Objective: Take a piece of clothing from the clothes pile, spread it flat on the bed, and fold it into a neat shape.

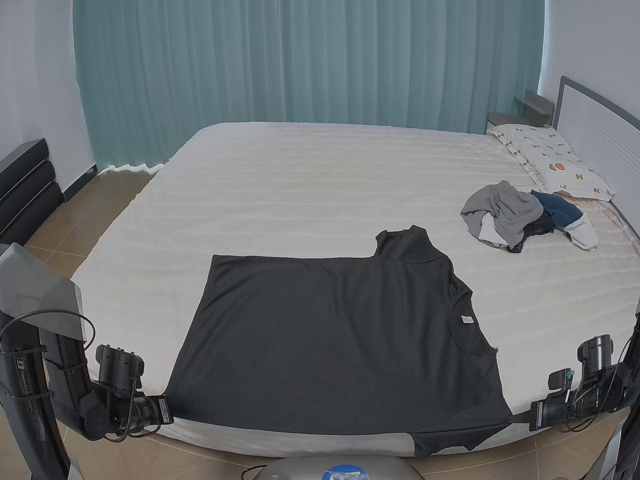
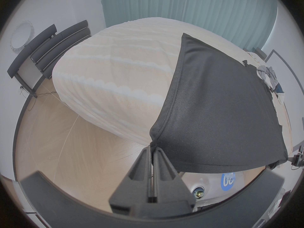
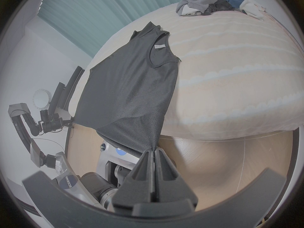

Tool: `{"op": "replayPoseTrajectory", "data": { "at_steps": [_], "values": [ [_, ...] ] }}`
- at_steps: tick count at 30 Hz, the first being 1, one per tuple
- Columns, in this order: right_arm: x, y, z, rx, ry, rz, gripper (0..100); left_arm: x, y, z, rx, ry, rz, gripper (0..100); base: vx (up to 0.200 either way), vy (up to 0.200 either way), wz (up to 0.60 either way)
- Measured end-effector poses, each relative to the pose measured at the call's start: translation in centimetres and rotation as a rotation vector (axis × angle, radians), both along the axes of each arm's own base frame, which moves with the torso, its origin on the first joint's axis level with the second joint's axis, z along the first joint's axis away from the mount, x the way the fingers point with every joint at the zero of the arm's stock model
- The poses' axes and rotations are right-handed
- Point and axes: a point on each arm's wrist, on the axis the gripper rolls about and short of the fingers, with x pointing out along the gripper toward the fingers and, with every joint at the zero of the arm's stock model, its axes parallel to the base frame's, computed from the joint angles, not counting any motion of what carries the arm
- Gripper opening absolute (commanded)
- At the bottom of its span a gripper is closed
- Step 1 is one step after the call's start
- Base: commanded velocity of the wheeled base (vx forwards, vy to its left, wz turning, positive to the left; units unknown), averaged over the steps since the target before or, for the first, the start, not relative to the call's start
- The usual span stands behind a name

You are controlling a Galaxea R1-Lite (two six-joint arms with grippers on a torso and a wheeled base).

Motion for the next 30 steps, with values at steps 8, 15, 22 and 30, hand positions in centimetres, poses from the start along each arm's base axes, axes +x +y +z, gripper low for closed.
{"op": "replayPoseTrajectory", "data": {
  "at_steps": [8, 15, 22, 30],
  "values": [
    [1.0, -0.2, 0.9, 0.001, -0.087, -0.023, 0, 1.0, 0.2, 1.0, -0.018, -0.088, 0.025, 0, 0.000, 0.000, 0.00],
    [3.2, -0.3, 1.8, 0.027, -0.152, -0.086, 0, 3.4, 0.3, 2.6, -0.090, -0.230, 0.108, 0, 0.000, 0.000, 0.00],
    [5.3, 0.3, 3.3, 0.059, -0.218, -0.125, 0, 5.4, 0.2, 3.9, -0.136, -0.333, 0.147, 0, 0.000, 0.000, 0.00],
    [7.0, 0.8, 4.2, 0.053, -0.278, -0.108, 0, 7.0, 0.1, 4.5, -0.148, -0.389, 0.156, 0, 0.000, 0.000, 0.00]
  ]
}}
